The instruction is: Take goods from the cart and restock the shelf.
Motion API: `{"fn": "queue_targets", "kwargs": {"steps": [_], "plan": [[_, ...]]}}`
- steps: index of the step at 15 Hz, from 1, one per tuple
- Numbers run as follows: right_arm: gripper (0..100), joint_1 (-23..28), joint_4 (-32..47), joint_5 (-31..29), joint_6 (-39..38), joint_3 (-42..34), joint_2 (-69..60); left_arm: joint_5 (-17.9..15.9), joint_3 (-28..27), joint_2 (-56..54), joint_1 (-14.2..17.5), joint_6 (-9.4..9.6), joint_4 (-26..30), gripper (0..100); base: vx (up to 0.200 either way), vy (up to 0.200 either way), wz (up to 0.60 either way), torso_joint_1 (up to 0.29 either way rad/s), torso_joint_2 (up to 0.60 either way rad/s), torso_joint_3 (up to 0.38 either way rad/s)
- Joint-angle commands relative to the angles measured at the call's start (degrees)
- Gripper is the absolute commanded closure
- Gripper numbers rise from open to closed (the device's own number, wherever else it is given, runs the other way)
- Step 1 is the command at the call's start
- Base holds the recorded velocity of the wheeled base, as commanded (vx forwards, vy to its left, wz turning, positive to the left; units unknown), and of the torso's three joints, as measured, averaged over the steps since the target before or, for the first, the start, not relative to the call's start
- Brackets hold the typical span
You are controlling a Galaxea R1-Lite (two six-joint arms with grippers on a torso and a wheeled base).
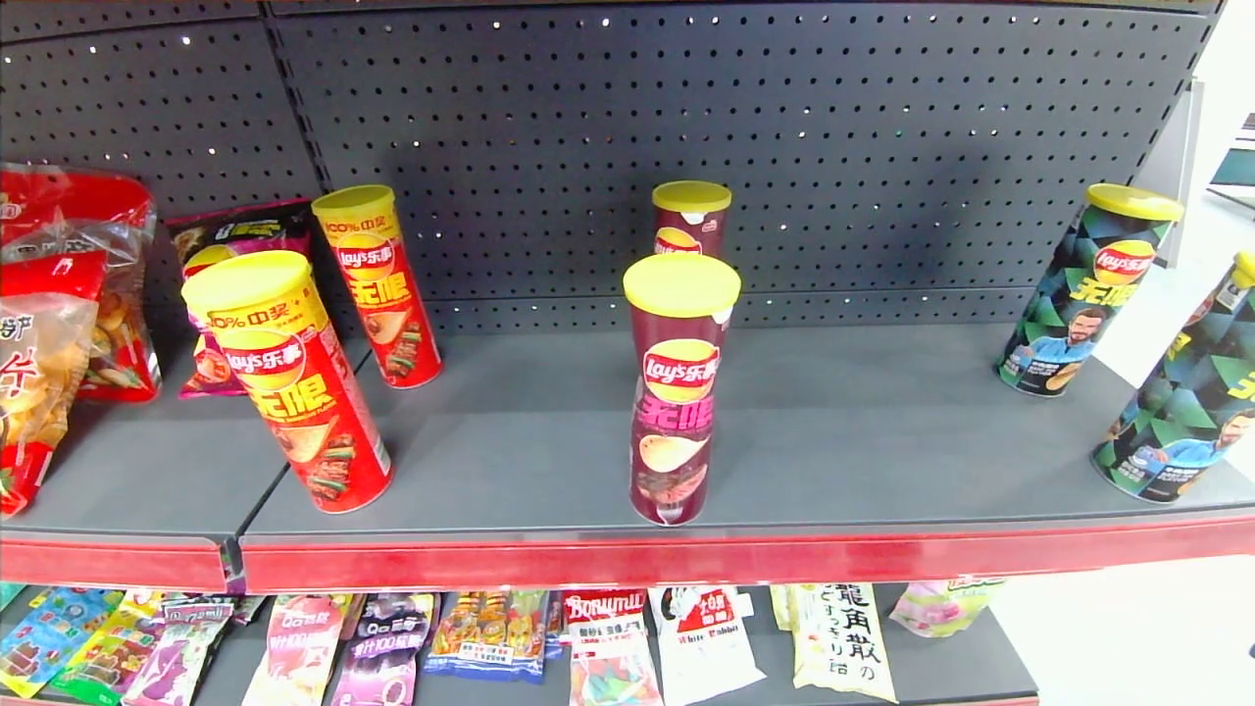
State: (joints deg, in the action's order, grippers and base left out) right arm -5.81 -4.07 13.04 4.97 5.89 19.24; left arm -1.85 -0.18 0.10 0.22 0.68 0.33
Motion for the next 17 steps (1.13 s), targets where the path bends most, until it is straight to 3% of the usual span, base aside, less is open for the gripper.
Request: {"fn": "queue_targets", "kwargs": {"steps": [1, 5, 6, 17], "plan": [[0, 5.8, 2.3, -1.7, -1.8, -5.3, -19.2, 0.0, 0.0, 0.0, 0.0, -0.07, 0.0, 0, 0.000, 0.000, 0.00, 0.000, 0.00, 0.000], [0, 5.7, 2.7, -7.2, -4.7, -5.1, -19.2, 0.0, 0.0, 0.0, 0.0, -0.07, 0.0, 0, 0.000, 0.000, 0.00, 0.000, 0.00, 0.000], [0, 5.8, 4.2, -13.3, -5.0, -5.9, -19.2, 0.0, 0.0, 0.0, 0.0, -0.07, 0.0, 0, 0.000, 0.000, 0.00, 0.000, 0.00, 0.000], [0, 5.8, 4.2, -13.5, -4.8, -5.9, -19.2, 0.0, 0.0, 0.0, 0.0, -0.07, 0.0, 0, 0.000, 0.000, 0.00, 0.000, 0.00, 0.000]]}}
